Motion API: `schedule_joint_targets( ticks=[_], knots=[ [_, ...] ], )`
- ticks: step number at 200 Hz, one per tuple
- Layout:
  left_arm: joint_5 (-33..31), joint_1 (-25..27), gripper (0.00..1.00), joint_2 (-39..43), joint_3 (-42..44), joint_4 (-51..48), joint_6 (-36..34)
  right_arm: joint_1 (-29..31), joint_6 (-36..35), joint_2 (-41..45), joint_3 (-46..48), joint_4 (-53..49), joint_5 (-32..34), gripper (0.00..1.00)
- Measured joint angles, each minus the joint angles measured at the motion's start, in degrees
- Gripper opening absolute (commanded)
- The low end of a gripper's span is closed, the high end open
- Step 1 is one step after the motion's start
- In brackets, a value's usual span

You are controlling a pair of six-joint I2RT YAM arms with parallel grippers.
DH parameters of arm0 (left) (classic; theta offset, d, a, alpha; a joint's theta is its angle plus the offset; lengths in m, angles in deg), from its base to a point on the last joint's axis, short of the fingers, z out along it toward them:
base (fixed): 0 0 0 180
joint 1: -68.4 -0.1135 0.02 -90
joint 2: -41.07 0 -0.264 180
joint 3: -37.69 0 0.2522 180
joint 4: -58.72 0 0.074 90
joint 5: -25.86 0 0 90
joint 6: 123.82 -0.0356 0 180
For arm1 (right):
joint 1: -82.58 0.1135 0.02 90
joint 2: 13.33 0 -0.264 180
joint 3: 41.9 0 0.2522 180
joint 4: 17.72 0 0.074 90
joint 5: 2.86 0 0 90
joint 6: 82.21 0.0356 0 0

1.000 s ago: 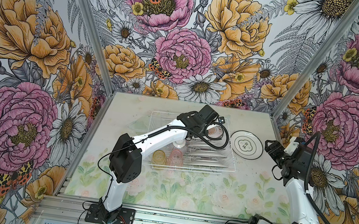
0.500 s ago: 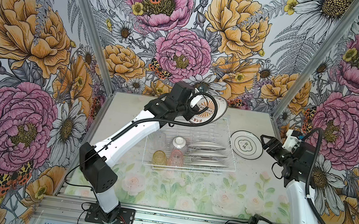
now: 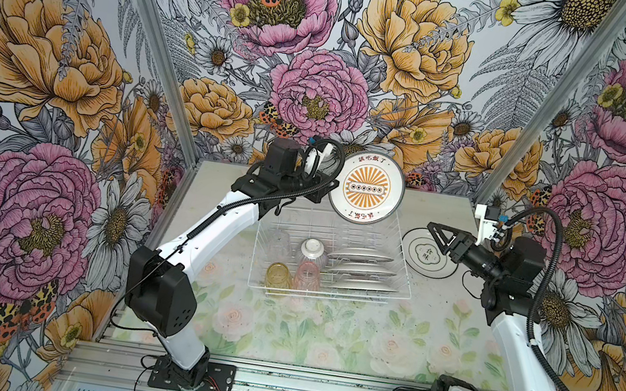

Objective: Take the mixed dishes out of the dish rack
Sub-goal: 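Pass the printed plate to the right gripper, which grasps its rim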

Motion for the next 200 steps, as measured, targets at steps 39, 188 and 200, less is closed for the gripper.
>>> schedule_joint_targets(
  ticks=[39,188,200],
  knots=[
    [6.88,0.46,0.00,-0.79,2.69,9.03,7.65,2.95,1.60,-1.05,0.00,3.30,-0.09,0.66],
    [13.18,4.92,0.00,-7.21,2.67,17.33,14.91,6.51,4.26,-5.38,0.02,8.81,3.72,0.31],
    [13.57,5.09,0.00,-7.50,2.62,17.97,15.26,6.51,4.28,-5.38,0.02,9.07,4.17,0.31]
  ],
)
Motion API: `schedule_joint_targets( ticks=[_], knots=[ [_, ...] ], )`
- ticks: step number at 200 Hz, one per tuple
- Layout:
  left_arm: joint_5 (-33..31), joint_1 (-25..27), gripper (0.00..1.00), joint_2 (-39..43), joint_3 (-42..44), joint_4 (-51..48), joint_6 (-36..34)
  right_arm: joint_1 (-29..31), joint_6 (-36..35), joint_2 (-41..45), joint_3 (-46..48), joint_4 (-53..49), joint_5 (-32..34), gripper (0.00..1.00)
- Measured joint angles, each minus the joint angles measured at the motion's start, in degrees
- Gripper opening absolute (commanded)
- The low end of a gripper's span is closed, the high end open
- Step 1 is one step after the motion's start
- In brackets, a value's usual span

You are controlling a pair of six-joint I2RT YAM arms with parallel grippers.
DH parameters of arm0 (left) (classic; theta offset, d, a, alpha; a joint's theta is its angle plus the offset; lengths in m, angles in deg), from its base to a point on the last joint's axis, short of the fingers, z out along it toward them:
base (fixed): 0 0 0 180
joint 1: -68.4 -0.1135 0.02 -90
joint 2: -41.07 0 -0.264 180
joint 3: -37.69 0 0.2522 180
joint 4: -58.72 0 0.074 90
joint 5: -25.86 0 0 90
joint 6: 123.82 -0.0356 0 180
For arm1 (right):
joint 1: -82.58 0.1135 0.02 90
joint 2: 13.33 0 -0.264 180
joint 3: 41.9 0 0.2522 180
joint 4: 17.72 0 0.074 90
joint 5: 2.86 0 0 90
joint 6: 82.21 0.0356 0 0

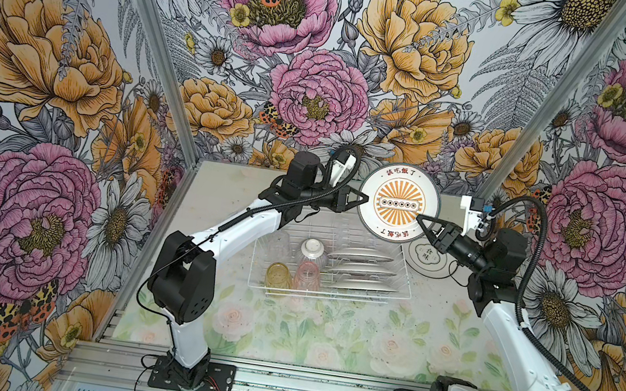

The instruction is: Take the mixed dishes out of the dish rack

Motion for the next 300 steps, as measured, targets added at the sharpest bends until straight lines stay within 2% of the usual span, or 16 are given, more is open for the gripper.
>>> schedule_joint_targets(
  ticks=[13,28,56,84,95,145,189,211,241,277,300],
  knots=[
    [0.37,0.17,0.00,-0.33,0.00,0.57,0.52,0.00,0.13,0.00,0.00,0.39,0.24,0.29],
    [0.63,0.35,0.00,-0.57,0.00,0.81,0.90,0.00,0.50,-0.04,0.00,1.01,0.48,0.21],
    [0.81,0.59,0.00,-0.68,0.00,1.25,1.14,0.00,1.03,-0.33,0.00,1.81,0.79,0.13],
    [0.50,0.98,0.00,-0.68,-0.20,1.79,2.14,-0.02,-0.15,-0.70,0.00,1.44,2.23,0.00],
    [0.44,1.05,0.02,-0.74,-0.22,1.79,2.19,0.00,-0.22,-0.68,0.00,1.46,2.49,0.00],
    [1.11,1.22,0.30,-0.76,-0.22,3.39,2.25,-0.02,1.14,-0.68,0.00,1.03,2.80,0.00],
    [0.33,1.53,0.33,0.00,-0.13,2.03,-1.20,-2.56,4.76,-0.52,0.00,1.42,3.65,0.00],
    [-5.27,2.14,0.33,2.93,0.50,-4.33,-7.30,-7.67,6.32,-0.17,0.00,1.16,5.07,0.00],
    [-17.68,5.20,0.29,9.42,2.56,-13.55,-17.07,-14.03,5.44,-0.22,0.00,-3.91,9.44,0.00],
    [-32.92,11.06,0.29,14.80,6.67,-20.44,-26.16,-17.11,2.12,-4.11,0.11,-11.58,14.47,0.00],
    [-38.51,12.46,0.29,15.15,8.96,-23.19,-28.72,-18.71,1.01,-8.07,1.70,-13.20,16.96,0.00]
  ],
)
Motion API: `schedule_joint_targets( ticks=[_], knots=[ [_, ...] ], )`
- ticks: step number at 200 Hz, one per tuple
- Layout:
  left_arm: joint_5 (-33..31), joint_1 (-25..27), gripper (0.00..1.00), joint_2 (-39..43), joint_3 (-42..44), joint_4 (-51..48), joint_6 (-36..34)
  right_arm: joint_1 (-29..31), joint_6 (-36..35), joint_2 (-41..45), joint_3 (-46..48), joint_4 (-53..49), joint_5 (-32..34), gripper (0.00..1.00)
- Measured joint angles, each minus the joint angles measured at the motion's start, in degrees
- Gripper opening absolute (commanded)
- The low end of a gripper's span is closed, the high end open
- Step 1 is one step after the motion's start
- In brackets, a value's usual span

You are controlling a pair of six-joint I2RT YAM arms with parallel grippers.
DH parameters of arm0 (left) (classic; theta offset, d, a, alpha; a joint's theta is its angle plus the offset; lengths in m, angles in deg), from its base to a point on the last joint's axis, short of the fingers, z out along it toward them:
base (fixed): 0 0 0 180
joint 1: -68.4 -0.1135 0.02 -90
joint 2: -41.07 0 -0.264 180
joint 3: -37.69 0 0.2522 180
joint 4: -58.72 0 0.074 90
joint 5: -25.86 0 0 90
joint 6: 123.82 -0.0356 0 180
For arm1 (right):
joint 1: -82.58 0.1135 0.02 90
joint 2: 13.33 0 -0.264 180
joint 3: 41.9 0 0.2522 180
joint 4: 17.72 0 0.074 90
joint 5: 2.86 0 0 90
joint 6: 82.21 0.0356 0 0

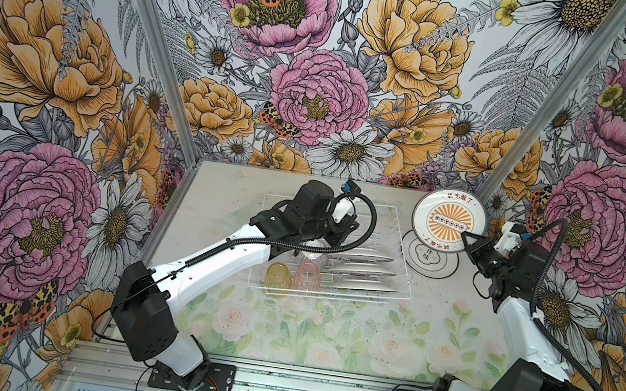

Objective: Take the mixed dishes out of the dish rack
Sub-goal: 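Open the right gripper on the stack while the left gripper moves over the rack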

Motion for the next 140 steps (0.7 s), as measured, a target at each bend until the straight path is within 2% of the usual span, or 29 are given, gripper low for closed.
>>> schedule_joint_targets(
  ticks=[48,98,140],
  knots=[
    [-5.66,0.11,0.31,0.00,2.34,-3.48,-2.19,-1.97,-1.64,-7.26,3.34,-2.08,4.28,0.00],
    [-8.94,1.95,0.32,-0.17,2.21,-4.59,-4.24,-2.49,-1.29,-14.88,4.61,1.66,3.78,0.00],
    [-11.17,3.74,0.32,-1.68,1.46,-5.73,-5.68,-2.49,-0.22,-17.46,5.68,4.63,2.47,0.00]
  ],
)
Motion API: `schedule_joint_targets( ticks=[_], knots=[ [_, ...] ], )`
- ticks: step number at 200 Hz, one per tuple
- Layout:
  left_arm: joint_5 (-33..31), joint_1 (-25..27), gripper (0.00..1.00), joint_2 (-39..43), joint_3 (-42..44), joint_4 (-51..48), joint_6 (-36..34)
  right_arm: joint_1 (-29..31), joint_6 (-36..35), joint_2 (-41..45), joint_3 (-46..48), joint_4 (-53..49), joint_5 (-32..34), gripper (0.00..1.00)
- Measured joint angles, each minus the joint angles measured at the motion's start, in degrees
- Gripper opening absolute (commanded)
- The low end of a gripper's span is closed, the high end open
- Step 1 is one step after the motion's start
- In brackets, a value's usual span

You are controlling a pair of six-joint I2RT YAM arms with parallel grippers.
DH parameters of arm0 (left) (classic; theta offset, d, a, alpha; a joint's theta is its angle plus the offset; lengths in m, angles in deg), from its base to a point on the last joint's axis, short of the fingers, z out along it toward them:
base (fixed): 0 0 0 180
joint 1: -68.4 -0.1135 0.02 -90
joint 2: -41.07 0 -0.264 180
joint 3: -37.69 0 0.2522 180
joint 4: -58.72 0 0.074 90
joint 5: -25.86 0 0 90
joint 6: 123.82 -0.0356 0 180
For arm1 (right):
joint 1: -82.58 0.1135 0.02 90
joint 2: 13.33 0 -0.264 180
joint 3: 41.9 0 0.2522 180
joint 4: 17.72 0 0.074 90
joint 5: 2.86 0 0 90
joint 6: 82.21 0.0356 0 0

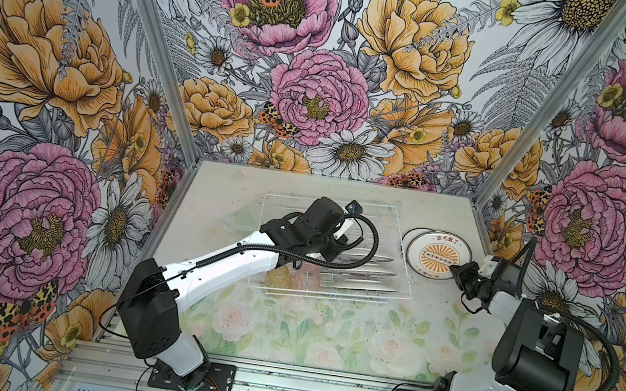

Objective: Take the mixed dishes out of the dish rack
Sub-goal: 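Open the right gripper on the stack while the left gripper moves over the rack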

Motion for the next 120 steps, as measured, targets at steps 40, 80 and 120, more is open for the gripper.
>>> schedule_joint_targets(
  ticks=[40,80,120],
  knots=[
    [-0.70,0.11,0.33,-0.70,-0.02,-0.55,-0.52,0.00,0.83,-2.21,0.07,2.86,-0.94,0.02],
    [-0.92,0.11,0.33,-0.72,-0.04,-0.76,-0.68,-0.37,1.62,-4.48,0.07,4.83,-1.53,0.15],
    [-1.09,0.11,0.33,-0.72,-0.07,-1.07,-0.85,-0.37,0.76,-4.76,0.07,4.24,-2.10,0.29]
  ],
)
